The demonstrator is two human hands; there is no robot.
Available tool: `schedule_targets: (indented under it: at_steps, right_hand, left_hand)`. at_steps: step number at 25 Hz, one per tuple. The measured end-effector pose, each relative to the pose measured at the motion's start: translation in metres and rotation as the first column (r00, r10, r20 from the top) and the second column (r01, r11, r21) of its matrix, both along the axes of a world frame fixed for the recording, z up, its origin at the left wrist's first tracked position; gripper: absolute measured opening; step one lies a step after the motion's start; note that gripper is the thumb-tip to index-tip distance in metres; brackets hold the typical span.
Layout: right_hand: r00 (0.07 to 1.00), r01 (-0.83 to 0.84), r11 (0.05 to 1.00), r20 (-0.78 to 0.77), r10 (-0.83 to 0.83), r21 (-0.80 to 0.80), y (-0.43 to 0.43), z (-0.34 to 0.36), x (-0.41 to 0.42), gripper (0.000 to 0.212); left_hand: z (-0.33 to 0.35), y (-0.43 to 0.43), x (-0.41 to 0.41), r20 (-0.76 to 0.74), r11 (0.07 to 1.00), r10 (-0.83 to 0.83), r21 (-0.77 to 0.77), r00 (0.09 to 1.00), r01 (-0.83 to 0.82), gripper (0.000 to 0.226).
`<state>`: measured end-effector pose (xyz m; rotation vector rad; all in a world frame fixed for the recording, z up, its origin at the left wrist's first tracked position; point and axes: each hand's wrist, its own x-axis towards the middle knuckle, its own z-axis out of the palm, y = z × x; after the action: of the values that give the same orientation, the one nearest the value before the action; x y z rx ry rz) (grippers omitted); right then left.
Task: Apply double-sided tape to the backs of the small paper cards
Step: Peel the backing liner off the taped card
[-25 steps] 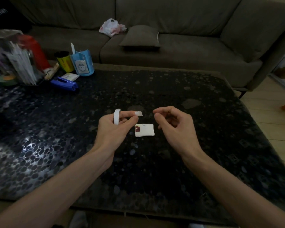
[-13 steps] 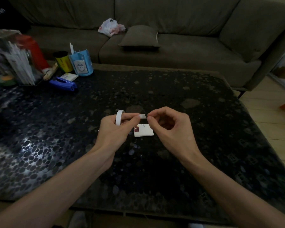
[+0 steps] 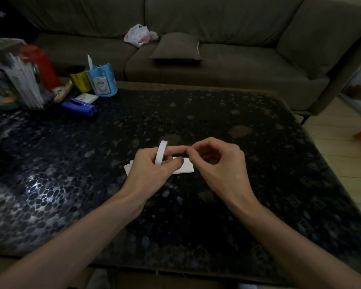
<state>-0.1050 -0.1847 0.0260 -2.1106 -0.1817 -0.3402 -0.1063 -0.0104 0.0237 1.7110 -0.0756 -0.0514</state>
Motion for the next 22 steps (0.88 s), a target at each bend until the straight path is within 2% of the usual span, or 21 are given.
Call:
schedule_targets:
  at_steps: [3, 7, 12, 16, 22]
  right_hand:
    - [0.996, 0.024, 0.987, -0.084, -0.01, 0.159, -0.001, 0.002, 0.002, 0.006]
    - [0.966, 0.022, 0.911, -0.243, 0.087, 0.412, -0.001, 0.006, 0.003, 0.008]
    - [0.924, 0.069, 0.814, -0.345, 0.166, 0.576, -0.002, 0.008, 0.003, 0.009]
    - [0.909, 0.068, 0.768, -0.356, 0.215, 0.637, -0.004, 0.008, 0.003, 0.009]
    - [0.913, 0.068, 0.795, -0.358, 0.193, 0.602, -0.003, 0.011, 0.004, 0.007]
  left_hand:
    - [0.002, -0.002, -0.001, 0.05, 1.0, -0.006, -0.009, 0.999, 0.007, 0.03]
    - [0.001, -0.004, -0.002, 0.091, 0.999, -0.03, -0.021, 0.995, 0.032, 0.03]
    - [-0.003, -0.007, -0.002, 0.093, 0.996, -0.051, -0.064, 0.994, 0.057, 0.031]
    - [-0.007, -0.007, 0.0, 0.087, 0.992, -0.069, -0.1, 0.994, 0.077, 0.031]
    - [-0.009, -0.008, 0.001, 0.035, 0.985, -0.083, -0.149, 0.996, 0.088, 0.032]
